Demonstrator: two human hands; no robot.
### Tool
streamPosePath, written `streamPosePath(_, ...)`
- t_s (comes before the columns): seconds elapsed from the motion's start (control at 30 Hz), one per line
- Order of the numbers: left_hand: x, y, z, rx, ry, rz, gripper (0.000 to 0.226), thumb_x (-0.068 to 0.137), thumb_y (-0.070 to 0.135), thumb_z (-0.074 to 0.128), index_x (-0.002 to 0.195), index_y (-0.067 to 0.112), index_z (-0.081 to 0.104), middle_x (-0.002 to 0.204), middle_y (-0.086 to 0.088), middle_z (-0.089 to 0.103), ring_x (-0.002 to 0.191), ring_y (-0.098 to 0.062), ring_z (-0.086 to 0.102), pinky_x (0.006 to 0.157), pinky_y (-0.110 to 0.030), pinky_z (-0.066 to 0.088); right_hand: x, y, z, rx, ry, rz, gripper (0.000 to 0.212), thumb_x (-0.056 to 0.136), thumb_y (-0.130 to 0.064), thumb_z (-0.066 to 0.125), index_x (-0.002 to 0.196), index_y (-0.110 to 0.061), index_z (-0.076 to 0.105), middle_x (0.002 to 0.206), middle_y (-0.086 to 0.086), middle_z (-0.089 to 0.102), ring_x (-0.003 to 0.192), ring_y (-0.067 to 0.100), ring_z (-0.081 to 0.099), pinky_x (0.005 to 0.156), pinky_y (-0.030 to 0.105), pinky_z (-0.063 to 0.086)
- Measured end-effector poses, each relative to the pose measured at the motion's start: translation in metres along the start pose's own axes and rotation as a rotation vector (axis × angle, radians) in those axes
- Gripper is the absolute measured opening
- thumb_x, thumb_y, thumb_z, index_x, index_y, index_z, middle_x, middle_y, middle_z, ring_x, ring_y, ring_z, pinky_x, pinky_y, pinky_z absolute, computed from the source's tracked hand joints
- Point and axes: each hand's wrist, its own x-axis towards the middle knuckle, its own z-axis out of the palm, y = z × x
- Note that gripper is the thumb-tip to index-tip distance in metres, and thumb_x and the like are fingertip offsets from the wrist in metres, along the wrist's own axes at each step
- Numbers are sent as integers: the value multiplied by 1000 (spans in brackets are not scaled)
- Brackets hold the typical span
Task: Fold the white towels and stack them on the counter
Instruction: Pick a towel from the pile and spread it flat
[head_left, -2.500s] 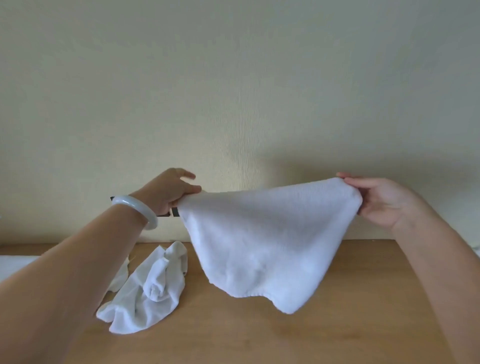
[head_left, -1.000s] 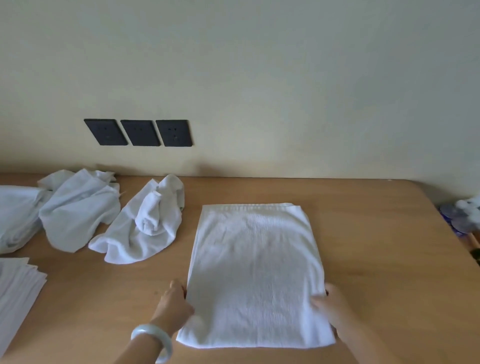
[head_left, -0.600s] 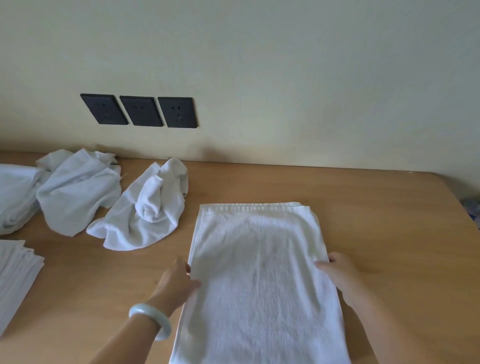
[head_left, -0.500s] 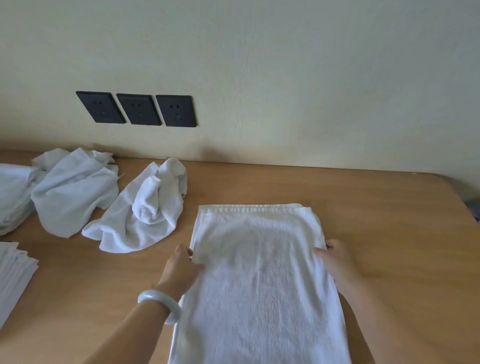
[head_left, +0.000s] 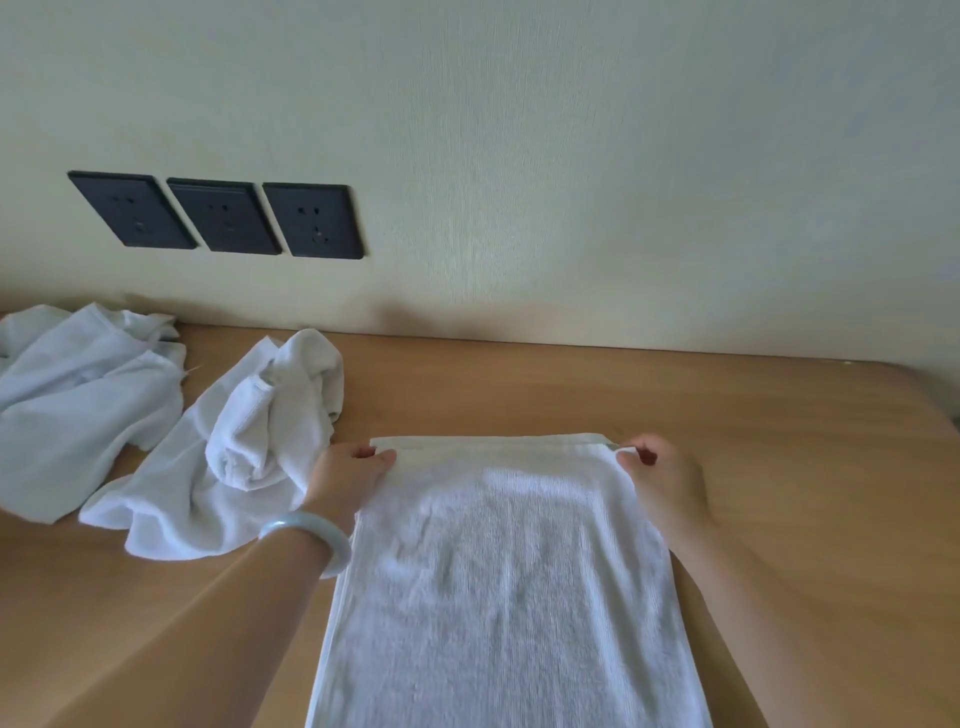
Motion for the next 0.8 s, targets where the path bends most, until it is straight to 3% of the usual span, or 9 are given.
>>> streamPosePath(0.07,2,4,2,204,62,136,17,91,19,64,78,12,57,74,-4,55,73,-26,53,63,-31,41,8,3,-1,-150,26,-81,9,89,-5,59,86,-10,66,82,0,61,76,16,54,61,22,36)
streamPosePath(0.13,1,8,2,441,159,292,22,94,17,58,75,10,47,79,-6,50,76,-26,47,62,-33,34,18,4,-3,-234,-5,-162,9,89,-3,59,86,-8,65,85,0,59,82,18,53,64,20,33)
streamPosePath(0.27,10,9,1,671,116,433,4,94,11,54,93,7,52,106,-14,50,104,-33,48,94,-40,38,38,1,-5,-310,-197,-213,7,88,-4,61,86,-11,61,93,0,58,87,16,54,67,16,37)
streamPosePath(0.33,14,10,-1,784,3,488,16,93,12,56,108,7,58,112,-8,49,110,-29,47,98,-35,36,45,-3,-6,-365,-316,-240,14,84,-3,64,91,-13,59,97,-1,58,89,15,55,73,23,42)
streamPosePath(0.43,14,19,-5,830,-146,524,19,91,15,63,109,11,59,108,3,41,96,-17,45,82,-22,35,52,-11,-9,-432,-470,-248,30,75,-1,68,95,-18,55,89,-6,55,78,11,51,68,24,41)
streamPosePath(0.53,16,25,-11,905,-205,533,9,90,20,64,93,19,55,92,5,47,80,-11,45,62,-16,31,56,-16,-15,-443,-596,-274,34,71,3,69,87,-23,55,75,-11,52,67,10,46,63,26,40)
streamPosePath(0.63,16,26,-17,965,-198,585,20,89,21,63,77,23,48,87,4,52,79,-14,50,63,-19,35,54,-20,-21,-557,-646,-348,31,70,1,70,72,-24,51,66,-11,46,59,6,38,55,18,31)
streamPosePath(0.8,12,29,-23,871,-176,684,23,88,16,67,72,19,50,85,-2,56,74,-15,52,63,-19,37,48,-20,-31,-494,-608,-342,38,71,-7,76,63,-21,42,58,-12,42,53,4,34,53,19,27)
